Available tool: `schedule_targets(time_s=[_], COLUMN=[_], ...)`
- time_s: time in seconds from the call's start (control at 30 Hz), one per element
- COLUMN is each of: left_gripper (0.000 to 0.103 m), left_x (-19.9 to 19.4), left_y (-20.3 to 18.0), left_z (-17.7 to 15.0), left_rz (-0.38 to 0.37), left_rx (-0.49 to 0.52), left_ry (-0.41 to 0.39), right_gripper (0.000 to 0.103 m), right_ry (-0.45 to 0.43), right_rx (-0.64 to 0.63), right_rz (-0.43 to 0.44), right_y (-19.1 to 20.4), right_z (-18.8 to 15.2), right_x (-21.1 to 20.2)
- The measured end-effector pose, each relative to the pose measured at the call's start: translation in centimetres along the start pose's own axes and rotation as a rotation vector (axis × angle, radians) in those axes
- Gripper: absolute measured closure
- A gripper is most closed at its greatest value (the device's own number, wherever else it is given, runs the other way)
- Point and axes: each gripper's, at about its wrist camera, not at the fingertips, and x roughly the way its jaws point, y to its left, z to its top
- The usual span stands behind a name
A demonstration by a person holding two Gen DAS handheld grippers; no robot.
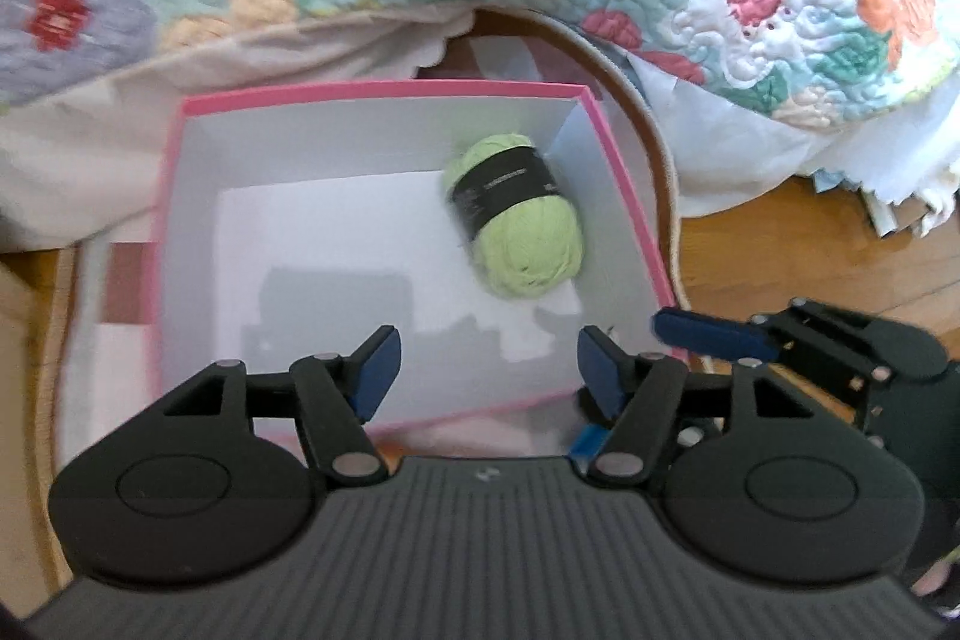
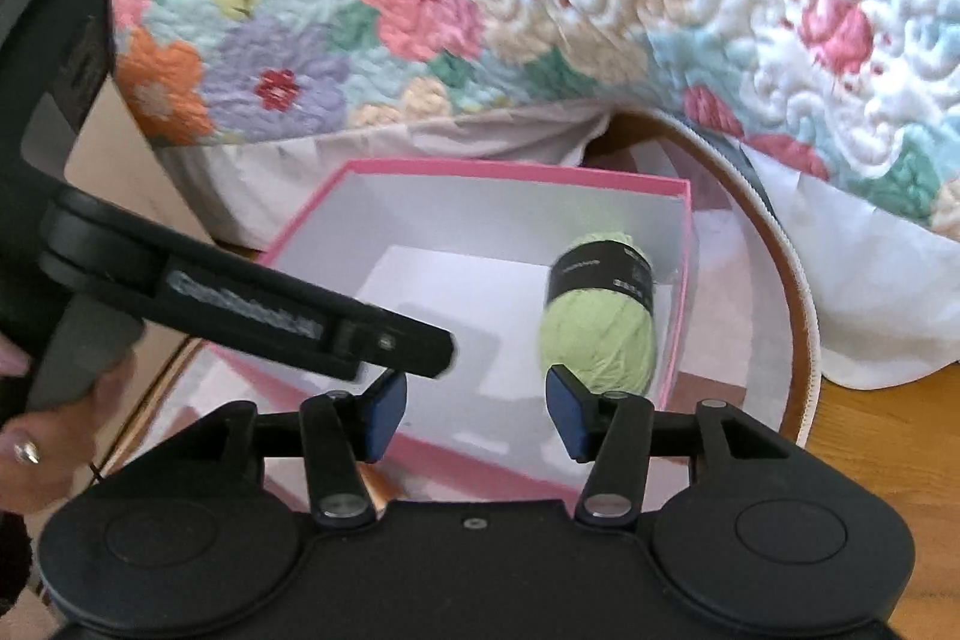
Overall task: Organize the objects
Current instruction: 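Open the left tool to release the yarn and withdraw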
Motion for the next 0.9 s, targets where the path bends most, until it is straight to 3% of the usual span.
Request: schedule_targets(time_s=[0.1,0.3,0.5,0.9], left_gripper=[0.035,0.028,0.013,0.006], left_x=[-3.2,-7.7,-12.0,-13.4], left_y=[0.1,0.5,1.2,2.9], left_z=[-1.1,-3.3,-6.8,-13.6], left_rz=[0.042,0.051,0.073,0.067], left_rx=[0.018,0.030,0.026,-0.007], left_ry=[0.016,0.013,-0.023,-0.010], right_gripper=[0.040,0.028,0.015,0.009], right_ry=[0.004,0.001,0.019,0.093], right_rx=[0.007,-0.038,-0.110,-0.309], right_rz=[0.007,0.012,0.060,0.167], right_y=[1.1,3.9,6.6,13.3], right_z=[0.0,0.4,-0.2,-5.2], right_x=[-1.9,-5.7,-8.9,-12.3])
